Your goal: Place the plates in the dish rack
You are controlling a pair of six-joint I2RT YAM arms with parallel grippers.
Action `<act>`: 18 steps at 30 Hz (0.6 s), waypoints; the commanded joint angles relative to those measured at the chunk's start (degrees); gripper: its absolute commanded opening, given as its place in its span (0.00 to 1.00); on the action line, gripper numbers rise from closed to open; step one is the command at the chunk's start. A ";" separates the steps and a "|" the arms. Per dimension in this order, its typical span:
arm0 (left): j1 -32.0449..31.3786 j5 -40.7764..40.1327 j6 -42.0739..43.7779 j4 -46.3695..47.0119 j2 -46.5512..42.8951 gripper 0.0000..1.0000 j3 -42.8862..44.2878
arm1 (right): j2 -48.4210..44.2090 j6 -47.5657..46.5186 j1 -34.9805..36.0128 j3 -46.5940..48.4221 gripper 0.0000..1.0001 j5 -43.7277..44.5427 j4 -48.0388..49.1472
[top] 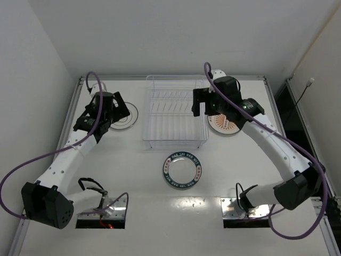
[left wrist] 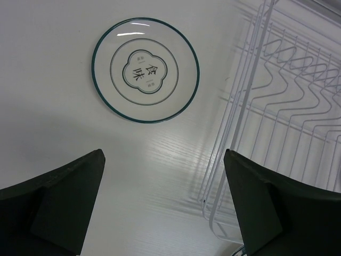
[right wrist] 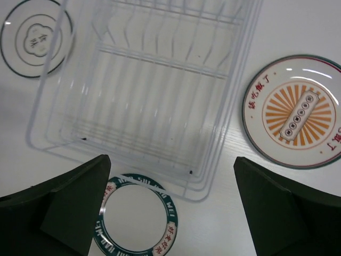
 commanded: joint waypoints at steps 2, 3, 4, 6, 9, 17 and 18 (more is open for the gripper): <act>-0.31 -0.23 0.96 2.12 -0.93 0.93 0.16 | 1.81 4.22 -8.95 -0.19 0.99 -2.30 -1.96; -0.31 -0.23 0.96 2.12 -0.93 0.93 0.16 | 2.61 5.63 -12.39 -1.32 0.99 -3.60 -1.98; -0.31 -0.23 0.96 2.12 -0.93 0.93 0.16 | 2.62 7.21 -16.43 -3.24 0.99 -9.53 -1.46; -0.31 0.29 0.35 2.73 -0.93 0.93 -0.37 | 3.15 12.12 -28.17 -11.38 0.99 -17.99 6.14; -0.31 0.91 -0.27 2.74 -0.93 0.93 -0.89 | 7.62 14.34 -35.60 -14.94 0.97 -26.37 11.79; -0.31 0.91 -1.94 3.26 -3.31 0.93 -2.04 | 24.14 21.38 -46.43 -12.94 0.86 -34.99 18.06; -0.31 0.91 -2.55 3.26 -3.92 0.93 -3.43 | 25.46 21.38 -47.39 -12.23 0.86 -34.99 16.75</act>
